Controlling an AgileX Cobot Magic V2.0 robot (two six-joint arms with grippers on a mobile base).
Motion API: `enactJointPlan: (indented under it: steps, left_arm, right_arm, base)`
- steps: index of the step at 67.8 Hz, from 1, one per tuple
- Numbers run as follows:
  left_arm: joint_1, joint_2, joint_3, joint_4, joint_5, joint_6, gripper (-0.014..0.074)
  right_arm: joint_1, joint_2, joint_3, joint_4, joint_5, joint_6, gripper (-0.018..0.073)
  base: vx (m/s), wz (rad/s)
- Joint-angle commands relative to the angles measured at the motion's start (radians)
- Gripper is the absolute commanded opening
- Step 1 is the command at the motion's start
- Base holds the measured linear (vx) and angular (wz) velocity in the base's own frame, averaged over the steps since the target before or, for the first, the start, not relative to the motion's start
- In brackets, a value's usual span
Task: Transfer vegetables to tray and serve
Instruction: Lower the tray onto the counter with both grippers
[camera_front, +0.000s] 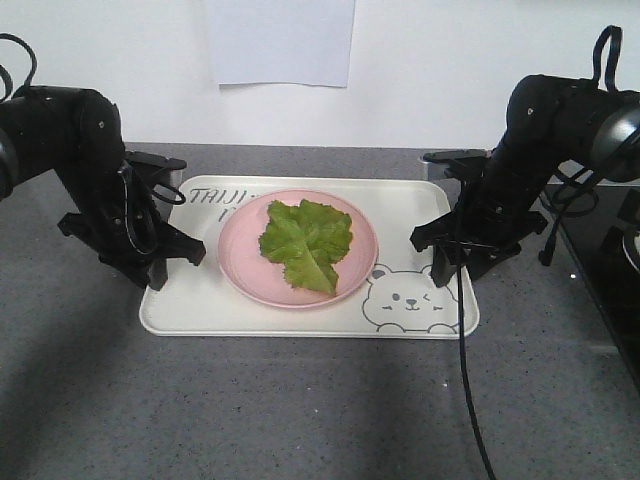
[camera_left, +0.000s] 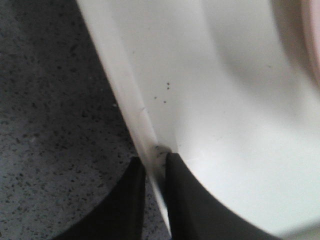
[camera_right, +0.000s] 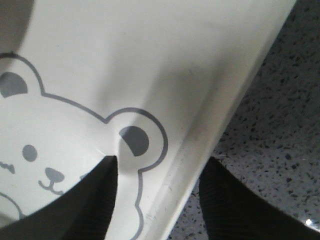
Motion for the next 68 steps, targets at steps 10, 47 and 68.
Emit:
enactJointPlan:
  steps: [10,47,68]
  left_arm:
    - [-0.024,-0.056,-0.036,-0.082,-0.014,0.017,0.0197]
    - [-0.024,-0.056,-0.036,-0.081,0.009,0.012,0.0317]
    - [-0.024,-0.056,-0.036,-0.082,0.036,0.012,0.0329]
  right_arm:
    - [0.019,-0.062,-0.029,0.080,-0.032,0.013,0.0380]
    - [0.019,-0.062,-0.029,-0.079,0.024,0.100,0.0380]
    - [0.019,-0.062,-0.029,-0.087,0.035,0.109,0.0380]
  base:
    - [0.00,0.00]
    - [0.00,0.00]
    - [0.00,0.00]
